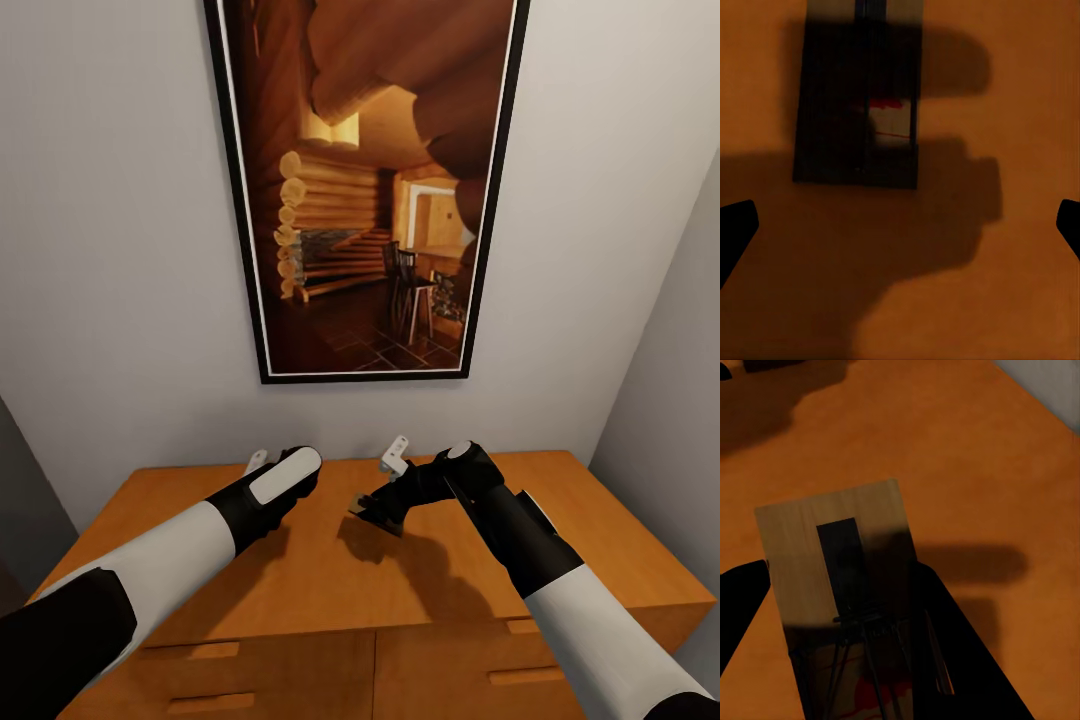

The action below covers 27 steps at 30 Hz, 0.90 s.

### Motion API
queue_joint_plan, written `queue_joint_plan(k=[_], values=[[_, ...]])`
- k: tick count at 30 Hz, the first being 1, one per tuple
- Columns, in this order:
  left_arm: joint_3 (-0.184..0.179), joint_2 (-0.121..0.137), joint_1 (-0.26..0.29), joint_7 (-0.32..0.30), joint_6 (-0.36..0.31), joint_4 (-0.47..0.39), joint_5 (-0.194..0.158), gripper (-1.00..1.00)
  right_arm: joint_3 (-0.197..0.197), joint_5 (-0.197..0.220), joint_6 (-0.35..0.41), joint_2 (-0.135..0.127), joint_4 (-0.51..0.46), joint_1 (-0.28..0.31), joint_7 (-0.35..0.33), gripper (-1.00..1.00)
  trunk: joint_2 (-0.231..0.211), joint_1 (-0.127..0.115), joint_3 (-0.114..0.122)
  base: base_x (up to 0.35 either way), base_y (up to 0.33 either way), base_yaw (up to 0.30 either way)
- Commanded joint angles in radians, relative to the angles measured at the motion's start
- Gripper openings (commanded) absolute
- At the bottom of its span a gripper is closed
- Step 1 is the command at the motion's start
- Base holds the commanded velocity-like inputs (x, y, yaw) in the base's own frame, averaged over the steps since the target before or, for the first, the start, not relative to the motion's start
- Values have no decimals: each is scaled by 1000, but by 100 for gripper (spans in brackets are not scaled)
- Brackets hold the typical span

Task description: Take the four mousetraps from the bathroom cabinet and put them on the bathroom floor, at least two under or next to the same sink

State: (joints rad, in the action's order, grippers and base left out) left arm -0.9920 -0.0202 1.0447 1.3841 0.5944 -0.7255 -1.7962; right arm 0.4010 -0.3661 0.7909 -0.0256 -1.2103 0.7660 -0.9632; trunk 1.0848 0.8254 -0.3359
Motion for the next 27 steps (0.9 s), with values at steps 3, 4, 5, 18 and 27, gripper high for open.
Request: queue_joint_plan(k=[3, 4, 5, 18, 27], values=[[-5, 0, 2, 2, 4, 0, -5, 100, 1, -10, 2, -1, -2, 1, -8, -100, 1, 0, -1, 0, 0, 0], [-5, 1, 2, 2, 4, 0, -5, 100, 1, -10, 2, 0, -2, 1, -8, -100, 1, 0, -1, 0, 0, 0], [-5, 1, 2, 3, 4, 0, -5, 100, 1, -10, 2, 0, -2, 1, -8, -100, 1, 0, -1, 0, 0, 0], [2, 2, 3, 87, 4, -3, 3, 100, 1, -10, 2, 0, -3, 1, -8, -100, 1, 0, -1, 0, 0, 0], [5, 7, 3, 87, 4, -2, 3, 100, 1, -10, 2, 0, -2, 1, -8, -100, 1, 0, -1, 0, 0, 0]])
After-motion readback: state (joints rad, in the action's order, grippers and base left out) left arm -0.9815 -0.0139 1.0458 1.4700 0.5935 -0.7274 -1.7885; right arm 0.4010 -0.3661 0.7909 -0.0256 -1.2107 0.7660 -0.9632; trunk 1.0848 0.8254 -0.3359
